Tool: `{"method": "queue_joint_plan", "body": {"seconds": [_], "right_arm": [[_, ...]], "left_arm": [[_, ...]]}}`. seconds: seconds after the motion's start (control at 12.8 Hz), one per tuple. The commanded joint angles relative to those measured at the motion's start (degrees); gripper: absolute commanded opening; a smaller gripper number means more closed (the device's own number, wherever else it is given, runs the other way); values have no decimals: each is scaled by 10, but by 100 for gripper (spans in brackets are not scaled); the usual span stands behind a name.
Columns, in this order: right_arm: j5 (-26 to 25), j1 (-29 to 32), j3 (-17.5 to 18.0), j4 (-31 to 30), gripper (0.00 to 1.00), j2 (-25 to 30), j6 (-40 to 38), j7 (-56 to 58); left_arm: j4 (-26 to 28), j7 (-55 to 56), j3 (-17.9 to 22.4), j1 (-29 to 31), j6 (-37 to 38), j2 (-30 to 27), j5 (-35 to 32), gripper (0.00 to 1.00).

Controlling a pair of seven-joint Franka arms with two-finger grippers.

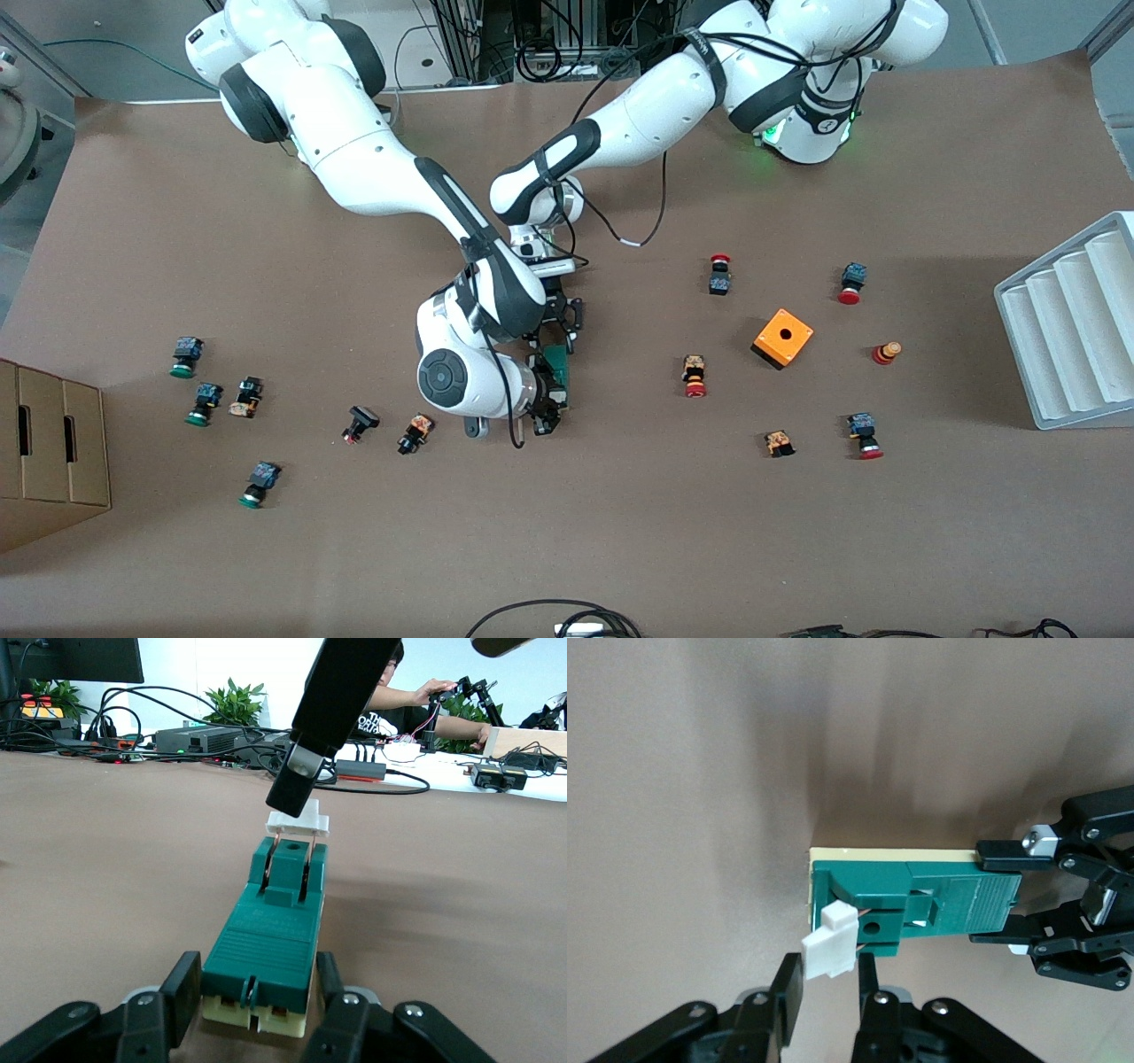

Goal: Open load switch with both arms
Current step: 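Push the white lever over with the right gripper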

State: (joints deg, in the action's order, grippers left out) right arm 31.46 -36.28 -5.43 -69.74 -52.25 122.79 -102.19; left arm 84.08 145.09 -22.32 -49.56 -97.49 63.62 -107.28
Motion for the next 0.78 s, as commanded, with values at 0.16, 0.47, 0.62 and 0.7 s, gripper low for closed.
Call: {"method": "queue_joint_plan", "body": {"seconds": [0.16,0.47,0.62,0.7], "right_arm": [[11,9,17,-60,32,34,-15,17],[11,8,19,-65,32,38,-15,18],[11,7,19,-73,32,41,-13,20],[10,7,19,-73,32,42,-13,20]], "left_arm": [[-2,-5,-1,-1,2,-2,8,60],[-2,-5,-1,-1,2,-1,7,60],[-2,-5,-1,-1,2,-1,7,60],[-2,-5,-1,-1,1,0,6,60]]}}
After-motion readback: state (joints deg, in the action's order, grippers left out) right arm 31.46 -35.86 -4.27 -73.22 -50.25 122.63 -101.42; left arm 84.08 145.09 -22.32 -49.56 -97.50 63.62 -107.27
